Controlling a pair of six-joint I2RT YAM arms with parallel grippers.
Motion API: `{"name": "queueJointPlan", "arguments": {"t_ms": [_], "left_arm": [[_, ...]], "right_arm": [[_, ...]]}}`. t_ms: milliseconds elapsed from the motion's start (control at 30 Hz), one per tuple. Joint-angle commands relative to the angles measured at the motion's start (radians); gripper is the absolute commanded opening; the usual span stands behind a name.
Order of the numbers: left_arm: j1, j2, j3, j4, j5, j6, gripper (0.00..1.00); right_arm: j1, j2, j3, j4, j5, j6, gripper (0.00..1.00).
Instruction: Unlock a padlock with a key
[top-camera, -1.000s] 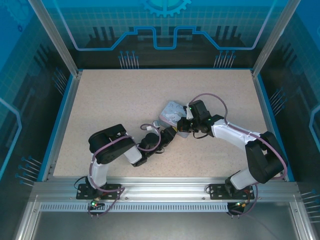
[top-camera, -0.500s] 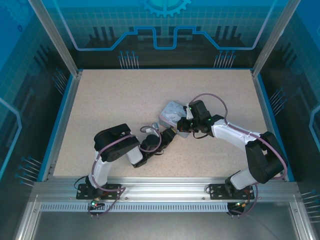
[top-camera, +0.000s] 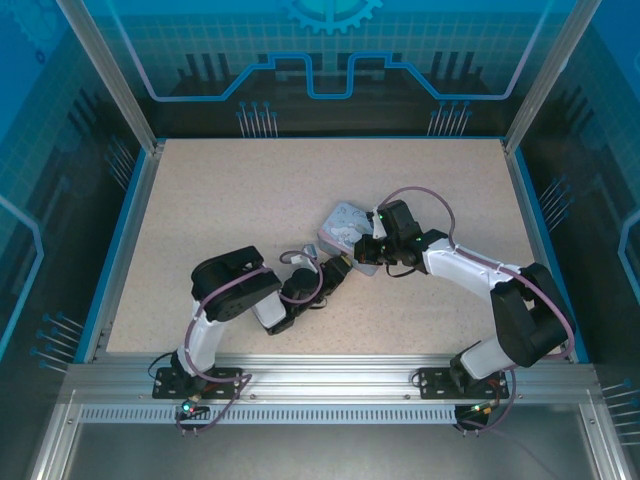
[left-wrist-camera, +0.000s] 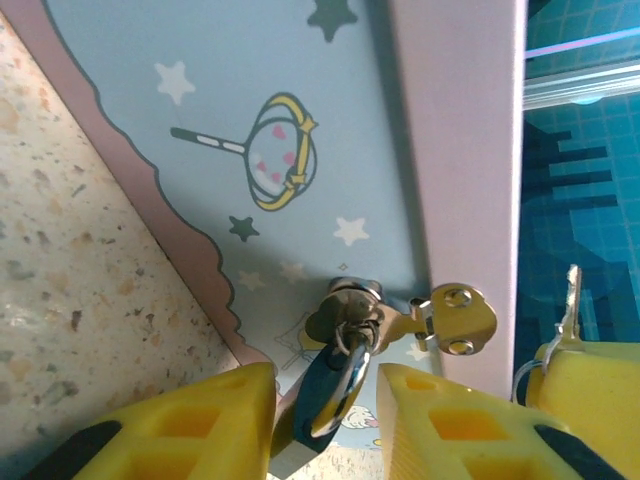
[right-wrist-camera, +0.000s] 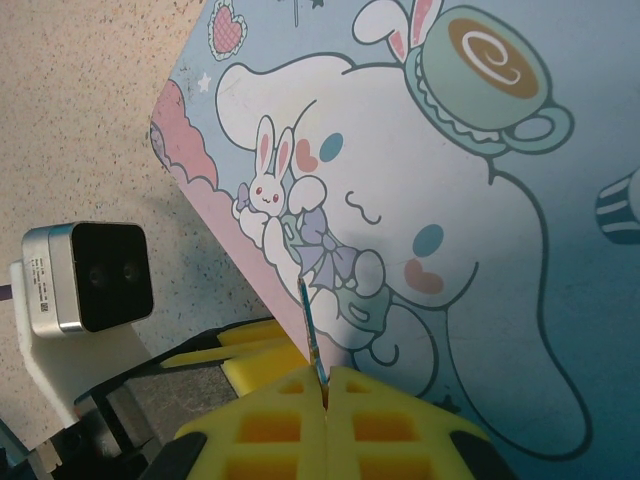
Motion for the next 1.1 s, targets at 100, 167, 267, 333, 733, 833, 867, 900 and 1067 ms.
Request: {"name": "queueJointPlan", "arguments": {"t_ms": [100,167,267,333,733,833,867,900,1067], "left_arm": [[0.006,0.040,0.037,0.012,0.019,0.054,0.17],[0.008,0.031,0.037,0.012,0.026,0.076,0.11],[0.011,0.006,0.024,0.012,0.032,0.102,0.05],[0.017,-0.016,0.005,0.012,0.044,0.111,0.03],[0.080,-0.168,-0.020,0.012,0.313,0.112,0.00],[0.085,-0.195,-0.011,0.012,0.377,0.107,0.00],[0.086,-0.203,-0.010,0.012,0.391,0.105,0.00],[0.087,-0.211,-0.008,0.012,0.409,0.106,0.00],[0.089,-0.235,-0.009,0.012,0.447,0.110,0.00]], "right_arm": [[0.004,0.021,-0.029,-0.130,0.031,0.001,0.00],[0.005,0.006,-0.032,-0.117,0.025,-0.011,0.00],[0.002,-0.051,-0.045,-0.088,0.013,-0.052,0.00],[-0.011,-0.108,-0.060,-0.078,-0.003,-0.091,0.00],[-0.096,-0.376,-0.271,-0.009,-0.374,-0.272,0.00],[-0.095,-0.384,-0.293,0.005,-0.411,-0.297,0.00],[-0.096,-0.381,-0.295,0.005,-0.418,-0.306,0.00],[-0.095,-0.378,-0.297,0.003,-0.427,-0.318,0.00],[-0.098,-0.353,-0.289,-0.009,-0.395,-0.335,0.00]]}}
